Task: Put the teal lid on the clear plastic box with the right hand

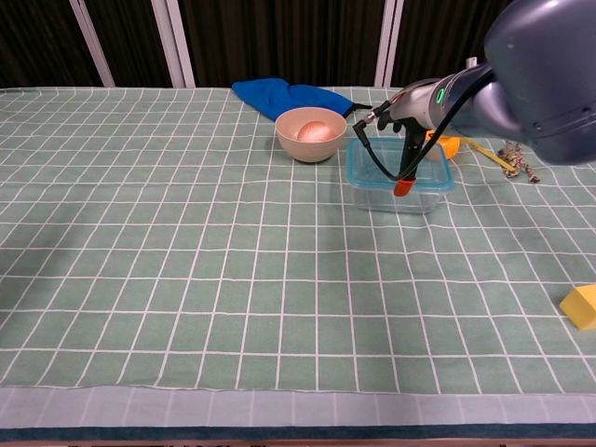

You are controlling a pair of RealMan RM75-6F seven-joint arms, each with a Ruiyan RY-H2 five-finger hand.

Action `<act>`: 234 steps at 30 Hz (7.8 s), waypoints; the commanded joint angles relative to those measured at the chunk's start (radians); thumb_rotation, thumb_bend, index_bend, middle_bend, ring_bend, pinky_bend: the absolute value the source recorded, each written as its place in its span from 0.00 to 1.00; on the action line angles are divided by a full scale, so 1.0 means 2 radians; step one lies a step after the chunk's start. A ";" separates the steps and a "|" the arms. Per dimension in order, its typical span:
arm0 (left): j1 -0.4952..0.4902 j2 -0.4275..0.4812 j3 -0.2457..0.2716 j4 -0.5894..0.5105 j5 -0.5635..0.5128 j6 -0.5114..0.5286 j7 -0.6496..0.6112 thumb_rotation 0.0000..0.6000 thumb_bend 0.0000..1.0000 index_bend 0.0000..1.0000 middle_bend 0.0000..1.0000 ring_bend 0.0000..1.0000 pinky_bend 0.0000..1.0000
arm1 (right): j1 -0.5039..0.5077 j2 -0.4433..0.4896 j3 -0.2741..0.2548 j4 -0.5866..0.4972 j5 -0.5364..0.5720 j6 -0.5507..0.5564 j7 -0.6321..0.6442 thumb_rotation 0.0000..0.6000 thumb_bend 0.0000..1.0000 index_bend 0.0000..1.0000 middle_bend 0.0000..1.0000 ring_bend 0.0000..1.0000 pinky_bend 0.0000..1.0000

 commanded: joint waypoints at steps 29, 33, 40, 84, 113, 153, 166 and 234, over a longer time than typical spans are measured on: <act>0.000 0.001 0.000 -0.002 -0.005 -0.005 0.002 1.00 0.53 0.07 0.00 0.00 0.00 | -0.039 0.078 0.020 -0.132 -0.128 0.064 0.121 1.00 0.09 0.32 0.36 0.13 0.00; 0.000 0.001 0.000 -0.004 -0.005 -0.005 0.002 1.00 0.53 0.07 0.00 0.00 0.00 | -0.042 0.063 0.016 -0.117 -0.153 0.064 0.142 1.00 0.22 0.40 0.47 0.20 0.00; 0.001 0.002 0.000 -0.007 -0.008 -0.006 0.000 1.00 0.53 0.07 0.00 0.00 0.00 | -0.040 0.025 0.014 -0.066 -0.181 0.061 0.170 1.00 0.31 0.43 0.60 0.28 0.00; 0.000 0.006 0.000 -0.013 -0.017 -0.015 -0.007 1.00 0.53 0.07 0.00 0.00 0.00 | -0.041 -0.035 0.022 0.046 -0.188 0.004 0.183 1.00 0.52 0.68 0.54 0.25 0.00; -0.001 0.008 -0.001 -0.015 -0.022 -0.021 -0.007 1.00 0.53 0.07 0.00 0.00 0.00 | -0.003 -0.116 0.048 0.185 -0.191 -0.052 0.179 1.00 0.52 0.71 0.57 0.30 0.00; -0.002 0.010 0.000 -0.019 -0.025 -0.026 -0.009 1.00 0.53 0.08 0.00 0.00 0.00 | -0.019 -0.134 0.035 0.237 -0.217 -0.086 0.167 1.00 0.52 0.76 0.60 0.30 0.00; -0.001 0.010 0.000 -0.018 -0.023 -0.024 -0.009 1.00 0.53 0.08 0.00 0.00 0.00 | -0.031 -0.092 0.053 0.175 -0.228 -0.046 0.166 1.00 0.52 0.76 0.61 0.30 0.00; -0.001 0.010 -0.001 -0.019 -0.026 -0.025 -0.010 1.00 0.53 0.08 0.00 0.00 0.00 | -0.081 -0.053 0.023 0.131 -0.219 -0.045 0.165 1.00 0.52 0.77 0.62 0.31 0.00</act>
